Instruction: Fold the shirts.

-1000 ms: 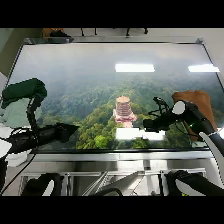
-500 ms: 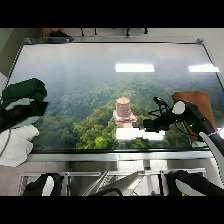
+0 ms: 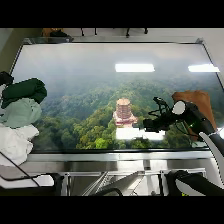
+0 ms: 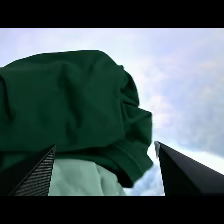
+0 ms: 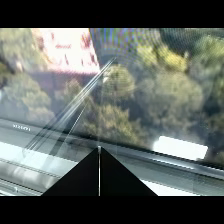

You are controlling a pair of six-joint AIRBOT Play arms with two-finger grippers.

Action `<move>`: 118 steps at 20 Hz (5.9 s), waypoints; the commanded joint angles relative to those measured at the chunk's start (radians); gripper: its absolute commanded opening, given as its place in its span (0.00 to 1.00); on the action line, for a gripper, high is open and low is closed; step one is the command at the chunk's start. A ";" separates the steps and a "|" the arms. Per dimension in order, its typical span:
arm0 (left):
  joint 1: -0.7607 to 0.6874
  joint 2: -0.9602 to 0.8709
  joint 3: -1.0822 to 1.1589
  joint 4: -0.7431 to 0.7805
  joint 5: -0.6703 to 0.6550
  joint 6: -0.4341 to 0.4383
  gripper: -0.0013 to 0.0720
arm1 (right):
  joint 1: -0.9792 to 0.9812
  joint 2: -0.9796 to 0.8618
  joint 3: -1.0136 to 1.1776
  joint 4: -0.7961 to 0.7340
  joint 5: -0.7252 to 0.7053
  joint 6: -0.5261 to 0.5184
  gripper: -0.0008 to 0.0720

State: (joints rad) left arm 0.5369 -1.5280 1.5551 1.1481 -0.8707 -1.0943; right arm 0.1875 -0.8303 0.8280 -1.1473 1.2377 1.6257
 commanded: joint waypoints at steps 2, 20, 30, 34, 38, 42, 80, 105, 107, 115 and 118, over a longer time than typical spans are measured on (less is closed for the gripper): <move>0.009 -0.383 0.290 0.159 -0.010 -0.047 0.97 | 0.001 0.001 -0.001 0.001 0.000 0.000 0.04; -0.002 -0.270 0.490 -0.560 -0.161 -0.056 0.04 | 0.001 0.001 0.000 0.053 -0.001 0.000 0.04; -0.450 0.168 0.029 -0.631 -0.507 -0.051 0.04 | 0.001 -0.001 0.000 0.070 0.072 -0.004 0.04; -0.633 0.225 -0.253 -0.489 -0.357 -0.051 0.04 | 0.001 0.001 0.000 0.076 0.079 -0.020 0.04; -0.665 0.225 -0.335 -0.488 -0.322 -0.069 0.97 | 0.000 0.001 0.008 0.132 0.076 -0.061 0.05; -0.550 0.227 -0.299 -0.483 -0.516 -0.104 0.97 | -0.011 0.001 0.081 0.131 0.076 -0.066 0.83; -0.840 0.322 -0.851 -0.494 0.102 -0.140 0.04 | -0.312 -0.552 0.242 0.811 -0.190 -0.671 0.04; -0.185 0.872 -0.526 -0.513 -0.472 -0.079 0.04 | -0.410 -0.024 0.613 0.672 0.100 -0.554 0.04; -0.222 0.814 -0.687 -0.549 -0.409 -0.020 0.04 | -0.365 -0.094 0.440 0.671 0.047 -0.602 0.04; -0.357 0.376 -0.711 -0.509 -0.288 0.108 0.98 | -0.373 -0.342 0.290 0.676 -0.138 -0.699 0.75; -0.226 0.316 -0.555 -0.411 -0.469 0.045 0.98 | -0.469 -0.264 0.325 0.666 -0.047 -0.687 0.74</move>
State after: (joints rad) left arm 0.2306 -1.1313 0.8917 0.6525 -1.1999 -1.0122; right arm -0.2153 -1.1229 1.1362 -0.4717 1.1332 0.9371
